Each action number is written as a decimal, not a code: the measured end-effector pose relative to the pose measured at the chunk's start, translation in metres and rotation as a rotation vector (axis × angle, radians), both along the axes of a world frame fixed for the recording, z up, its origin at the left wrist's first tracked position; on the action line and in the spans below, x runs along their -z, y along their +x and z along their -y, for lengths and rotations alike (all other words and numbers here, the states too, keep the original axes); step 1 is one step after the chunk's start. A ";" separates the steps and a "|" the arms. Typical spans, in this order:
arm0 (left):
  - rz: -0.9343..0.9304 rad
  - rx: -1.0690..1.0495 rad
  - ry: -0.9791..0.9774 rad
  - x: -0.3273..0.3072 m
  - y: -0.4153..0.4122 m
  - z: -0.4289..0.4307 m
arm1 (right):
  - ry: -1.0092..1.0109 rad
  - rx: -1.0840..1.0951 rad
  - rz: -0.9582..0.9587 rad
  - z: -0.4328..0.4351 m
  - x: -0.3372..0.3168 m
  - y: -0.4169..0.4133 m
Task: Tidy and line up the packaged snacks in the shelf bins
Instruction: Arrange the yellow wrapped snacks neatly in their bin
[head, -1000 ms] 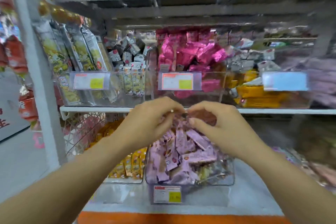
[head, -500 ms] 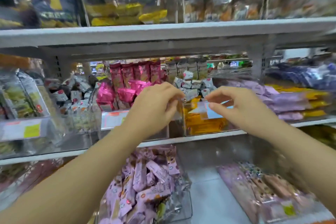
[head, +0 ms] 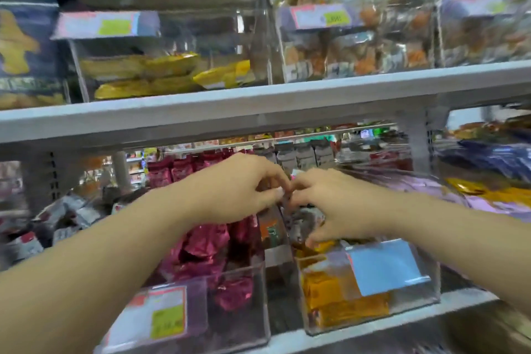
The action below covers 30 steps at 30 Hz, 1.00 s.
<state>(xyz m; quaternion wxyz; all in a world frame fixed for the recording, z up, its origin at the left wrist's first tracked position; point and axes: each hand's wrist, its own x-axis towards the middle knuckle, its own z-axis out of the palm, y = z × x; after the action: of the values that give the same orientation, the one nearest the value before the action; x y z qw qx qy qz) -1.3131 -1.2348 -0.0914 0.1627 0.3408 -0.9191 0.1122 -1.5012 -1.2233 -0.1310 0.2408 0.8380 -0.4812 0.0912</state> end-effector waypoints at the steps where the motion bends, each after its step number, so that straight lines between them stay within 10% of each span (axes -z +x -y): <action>1: 0.014 -0.009 0.035 -0.003 -0.002 0.005 | -0.001 0.002 -0.034 0.004 0.001 0.000; 7: 0.152 -0.073 0.154 -0.006 -0.012 0.035 | -0.099 -0.012 -0.084 0.026 0.001 -0.005; 16: 0.119 -0.026 0.205 0.000 -0.007 0.045 | 0.013 0.209 0.329 0.038 -0.032 -0.050; 30: 0.084 -0.059 0.180 0.008 -0.003 0.044 | 0.018 0.479 -0.484 0.015 -0.027 -0.041</action>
<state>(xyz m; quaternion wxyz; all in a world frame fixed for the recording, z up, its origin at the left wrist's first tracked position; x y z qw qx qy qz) -1.3156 -1.2784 -0.0990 0.0893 0.3759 -0.9211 0.0483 -1.5419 -1.2381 -0.1040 0.3554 0.7005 -0.5940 -0.1738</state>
